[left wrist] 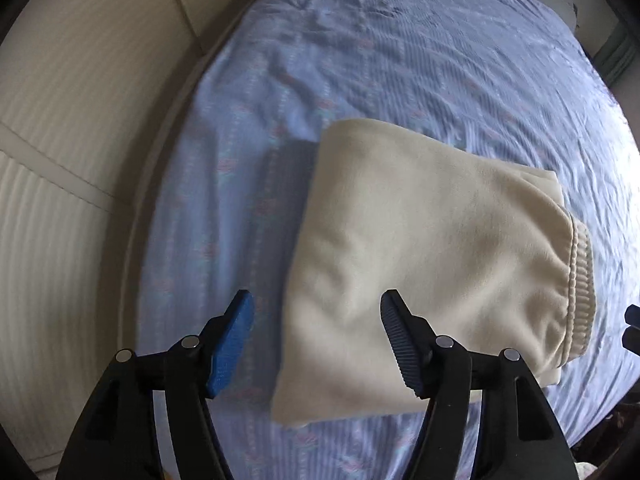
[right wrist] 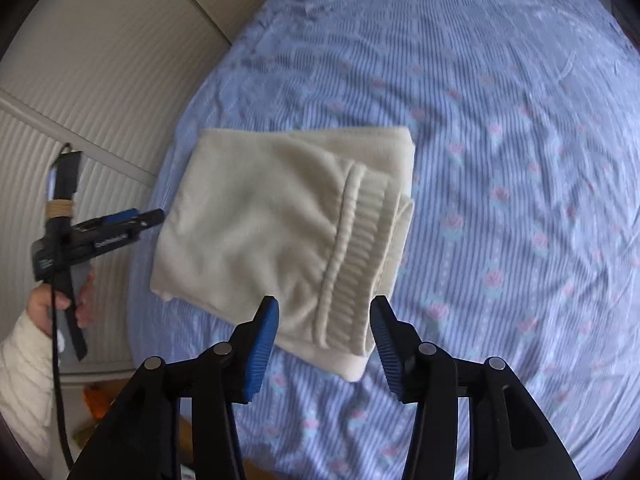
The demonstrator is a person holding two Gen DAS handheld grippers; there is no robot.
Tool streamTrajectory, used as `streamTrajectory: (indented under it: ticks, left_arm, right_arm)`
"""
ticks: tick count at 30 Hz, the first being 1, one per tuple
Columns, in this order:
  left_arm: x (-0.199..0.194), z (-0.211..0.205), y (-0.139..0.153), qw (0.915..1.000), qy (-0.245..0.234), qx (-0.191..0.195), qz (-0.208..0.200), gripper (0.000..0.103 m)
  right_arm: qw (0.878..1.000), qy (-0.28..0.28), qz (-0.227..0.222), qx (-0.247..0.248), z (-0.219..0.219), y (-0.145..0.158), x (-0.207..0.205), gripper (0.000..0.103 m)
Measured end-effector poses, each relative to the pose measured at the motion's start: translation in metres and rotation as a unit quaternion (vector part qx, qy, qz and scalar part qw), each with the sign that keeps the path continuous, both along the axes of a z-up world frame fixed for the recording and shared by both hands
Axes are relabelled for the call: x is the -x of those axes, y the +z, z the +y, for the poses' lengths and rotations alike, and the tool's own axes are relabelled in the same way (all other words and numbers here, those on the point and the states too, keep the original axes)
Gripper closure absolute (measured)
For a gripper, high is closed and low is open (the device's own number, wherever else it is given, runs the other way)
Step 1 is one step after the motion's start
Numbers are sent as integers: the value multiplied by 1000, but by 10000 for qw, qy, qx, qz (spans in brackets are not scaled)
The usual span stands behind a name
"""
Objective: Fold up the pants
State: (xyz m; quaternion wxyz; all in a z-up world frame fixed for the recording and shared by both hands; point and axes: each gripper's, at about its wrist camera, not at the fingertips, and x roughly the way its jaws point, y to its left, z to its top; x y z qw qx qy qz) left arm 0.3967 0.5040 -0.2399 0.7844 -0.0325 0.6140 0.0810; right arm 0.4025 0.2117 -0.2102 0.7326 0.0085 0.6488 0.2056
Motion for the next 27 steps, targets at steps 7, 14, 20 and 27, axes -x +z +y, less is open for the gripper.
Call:
streamTrajectory:
  ticks: [7,14,20,27]
  left_arm:
    - [38,-15,47,9986,202,-339,-341,22]
    - [85,-87,93,9975,-29,-163,-681,15]
    - [129,-167,132,9946,-219,-229,-988,10]
    - [168,-256,171,9888,-507,66,-1403,5]
  right_arm:
    - [9998,139,-132,-2,-15,19,12,30]
    - [9990,124,-432,19,-62,56,43,25]
    - [9952,74,-965,156,-111,103,84,21]
    - [9902,-9,-1387,155,-180,150,136,19]
